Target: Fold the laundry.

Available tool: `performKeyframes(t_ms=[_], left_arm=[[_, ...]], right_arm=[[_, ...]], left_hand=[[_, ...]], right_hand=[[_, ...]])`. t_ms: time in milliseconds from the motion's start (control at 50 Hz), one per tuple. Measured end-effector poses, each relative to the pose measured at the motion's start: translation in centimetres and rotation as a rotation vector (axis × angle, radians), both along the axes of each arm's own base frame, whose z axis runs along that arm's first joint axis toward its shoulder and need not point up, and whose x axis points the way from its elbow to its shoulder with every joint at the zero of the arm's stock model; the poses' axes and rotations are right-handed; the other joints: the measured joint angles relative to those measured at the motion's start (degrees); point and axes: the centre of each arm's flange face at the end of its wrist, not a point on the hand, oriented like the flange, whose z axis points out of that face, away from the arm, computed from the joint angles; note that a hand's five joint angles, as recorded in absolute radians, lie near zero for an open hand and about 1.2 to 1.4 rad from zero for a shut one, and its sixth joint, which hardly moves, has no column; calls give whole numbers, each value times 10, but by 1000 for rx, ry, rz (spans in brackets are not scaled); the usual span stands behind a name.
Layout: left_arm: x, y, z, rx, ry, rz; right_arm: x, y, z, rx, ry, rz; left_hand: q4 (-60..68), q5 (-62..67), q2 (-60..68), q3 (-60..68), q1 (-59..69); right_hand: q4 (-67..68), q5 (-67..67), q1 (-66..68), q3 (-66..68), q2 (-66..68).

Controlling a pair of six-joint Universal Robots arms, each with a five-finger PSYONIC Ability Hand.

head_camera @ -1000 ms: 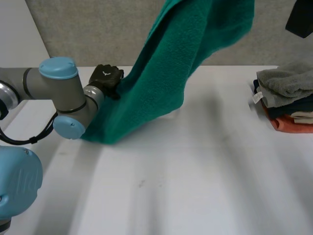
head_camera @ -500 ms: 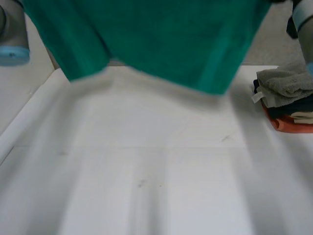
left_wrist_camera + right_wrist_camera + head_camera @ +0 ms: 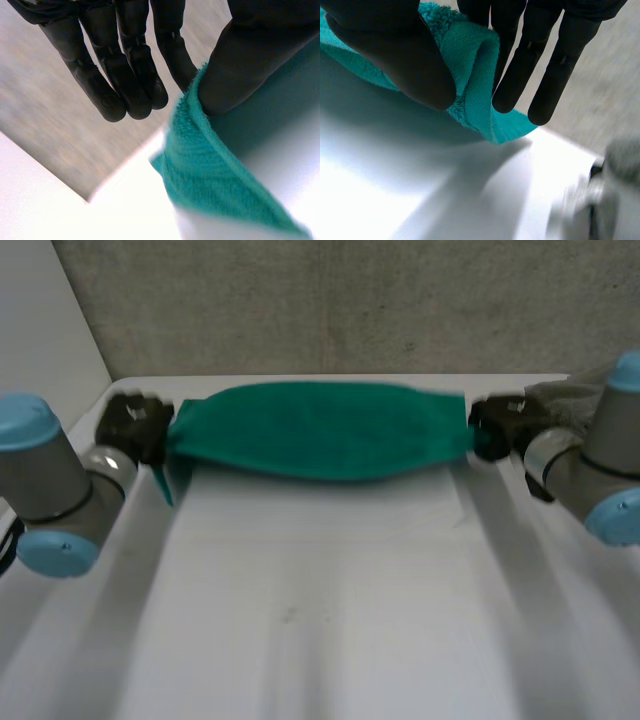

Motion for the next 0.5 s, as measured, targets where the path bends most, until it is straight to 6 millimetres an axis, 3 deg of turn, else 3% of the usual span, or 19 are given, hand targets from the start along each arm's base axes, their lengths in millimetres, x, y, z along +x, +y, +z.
performKeyframes(t_ms=[20,60,80,200,500], left_arm=[[3,0,-14,42,-46,-2],[7,0,-27,89,-102,3],[10,0,-32,110,-124,8],[23,-5,-42,193,-174,45],[34,-15,-47,235,-97,17]], right_arm=[[-3,3,-14,32,41,3],[-7,4,-25,56,73,0],[-8,5,-28,62,80,-2],[-20,1,-32,79,86,-39],[-26,0,-27,77,79,-61]], left_hand=[[-1,0,-1,-1,0],[-32,-21,-38,-30,-29],[-134,-110,-132,-129,-137],[-354,-328,-350,-346,-345],[-454,-428,-448,-444,-425]], right_hand=[[0,0,0,0,0],[0,0,0,0,0],[0,0,0,0,0],[0,0,0,0,0],[0,0,0,0,0]])
